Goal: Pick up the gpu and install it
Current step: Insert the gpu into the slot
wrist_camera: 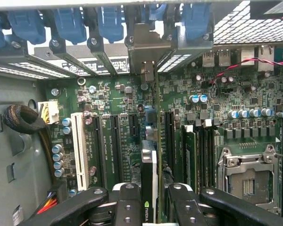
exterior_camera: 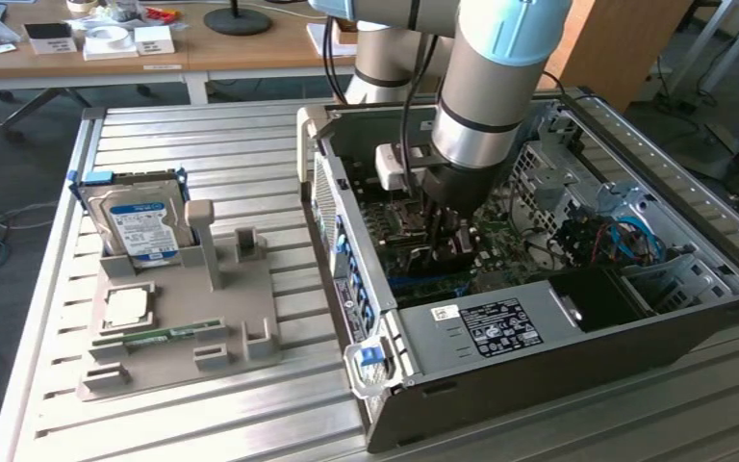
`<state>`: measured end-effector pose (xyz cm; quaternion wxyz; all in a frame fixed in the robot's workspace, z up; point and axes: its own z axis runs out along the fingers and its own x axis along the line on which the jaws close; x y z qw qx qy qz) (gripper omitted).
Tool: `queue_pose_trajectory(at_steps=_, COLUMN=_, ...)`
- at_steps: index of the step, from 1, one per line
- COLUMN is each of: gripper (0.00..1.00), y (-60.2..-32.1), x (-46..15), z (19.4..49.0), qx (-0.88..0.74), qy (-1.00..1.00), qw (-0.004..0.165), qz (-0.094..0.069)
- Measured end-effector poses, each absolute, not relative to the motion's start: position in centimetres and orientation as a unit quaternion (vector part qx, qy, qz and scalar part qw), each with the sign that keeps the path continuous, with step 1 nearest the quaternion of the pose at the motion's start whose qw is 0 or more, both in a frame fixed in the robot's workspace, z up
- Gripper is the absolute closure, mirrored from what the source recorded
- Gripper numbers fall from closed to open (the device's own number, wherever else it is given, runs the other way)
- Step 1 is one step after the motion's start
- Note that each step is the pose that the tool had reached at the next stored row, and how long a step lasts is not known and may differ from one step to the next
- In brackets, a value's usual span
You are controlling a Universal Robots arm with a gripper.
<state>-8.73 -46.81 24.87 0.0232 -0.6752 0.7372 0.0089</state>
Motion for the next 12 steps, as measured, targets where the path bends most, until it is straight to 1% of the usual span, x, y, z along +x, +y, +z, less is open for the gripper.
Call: queue_pose_trajectory(at_steps=12, gripper=0.73, y=-46.81, x=-8.75, z=24.85, qx=-0.676, qy=0.736, qw=0.023, qz=0.009)
